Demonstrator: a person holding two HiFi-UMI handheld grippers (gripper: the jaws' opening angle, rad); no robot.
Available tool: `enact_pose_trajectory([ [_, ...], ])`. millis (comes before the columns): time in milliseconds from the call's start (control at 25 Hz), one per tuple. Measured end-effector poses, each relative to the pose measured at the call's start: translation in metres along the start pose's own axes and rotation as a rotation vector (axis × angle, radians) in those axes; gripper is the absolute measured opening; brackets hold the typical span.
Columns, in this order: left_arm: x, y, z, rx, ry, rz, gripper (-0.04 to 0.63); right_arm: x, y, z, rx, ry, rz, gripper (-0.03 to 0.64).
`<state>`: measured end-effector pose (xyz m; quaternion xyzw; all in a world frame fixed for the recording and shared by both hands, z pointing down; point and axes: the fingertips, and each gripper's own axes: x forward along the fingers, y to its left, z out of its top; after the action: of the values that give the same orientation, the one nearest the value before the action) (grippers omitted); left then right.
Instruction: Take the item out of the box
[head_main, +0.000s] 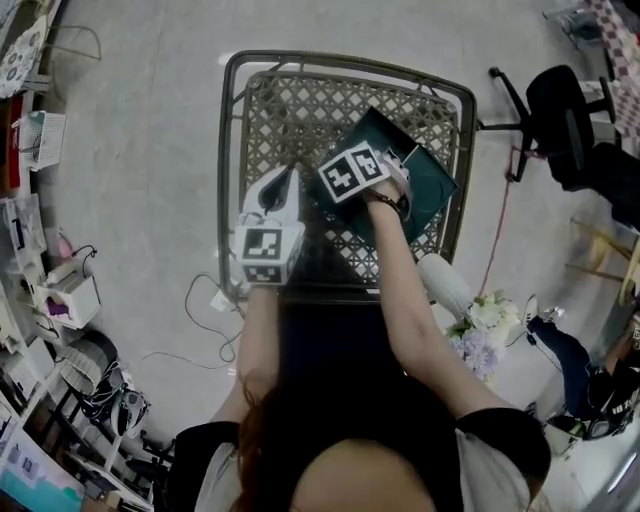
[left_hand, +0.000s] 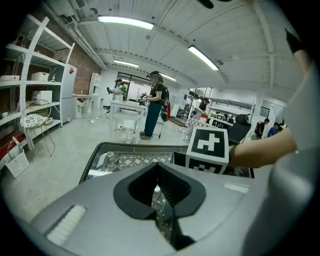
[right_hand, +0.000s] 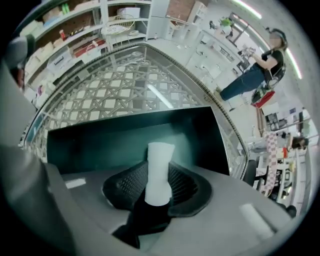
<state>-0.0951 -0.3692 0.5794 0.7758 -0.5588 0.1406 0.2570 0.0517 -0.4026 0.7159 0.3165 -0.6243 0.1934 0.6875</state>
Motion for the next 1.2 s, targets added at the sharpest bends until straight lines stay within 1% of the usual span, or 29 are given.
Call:
enact_pose_trajectory([
  [40,-0.001,0.0,0.0,0.001,0.0,0.001,0.008,0.0,-0.002,-0.001,-0.019,0.002,-0.023,0.126],
  [120,-0.002,-0.001,-0.001,0.002,0.002,0.005,0.008,-0.001,-0.002,-0.002,-0.034,-0.003,-0.036,0.126],
  [360,-0.004,0.002,-0.001,0.005,0.003,0.018,0.008,-0.007,-0.001,0.003,0.006,-0.059,0.0,0.126],
  [560,-0.003,-0.002,-0.003,0.008,0.009,0.02,0.008,-0.013,-0.002,0.005,0.051,-0.12,0.027,0.126],
  [720,-0.003,-0.007,-0.002,0.015,0.011,0.021,0.008,-0.017,-0.007,0.005,0.094,-0.159,0.031,0.126],
  [840,-0.006,-0.011,0.0,0.021,0.006,0.02,0.008,-0.021,-0.01,0.002,0.118,-0.191,0.022,0.126],
  [1040,-0.011,-0.018,0.002,0.035,-0.003,0.01,0.008,-0.032,-0.021,-0.005,0.171,-0.255,-0.02,0.126],
  [1200,-0.016,-0.024,0.003,0.038,-0.005,-0.005,0.008,-0.045,-0.023,-0.009,0.226,-0.318,-0.024,0.126],
])
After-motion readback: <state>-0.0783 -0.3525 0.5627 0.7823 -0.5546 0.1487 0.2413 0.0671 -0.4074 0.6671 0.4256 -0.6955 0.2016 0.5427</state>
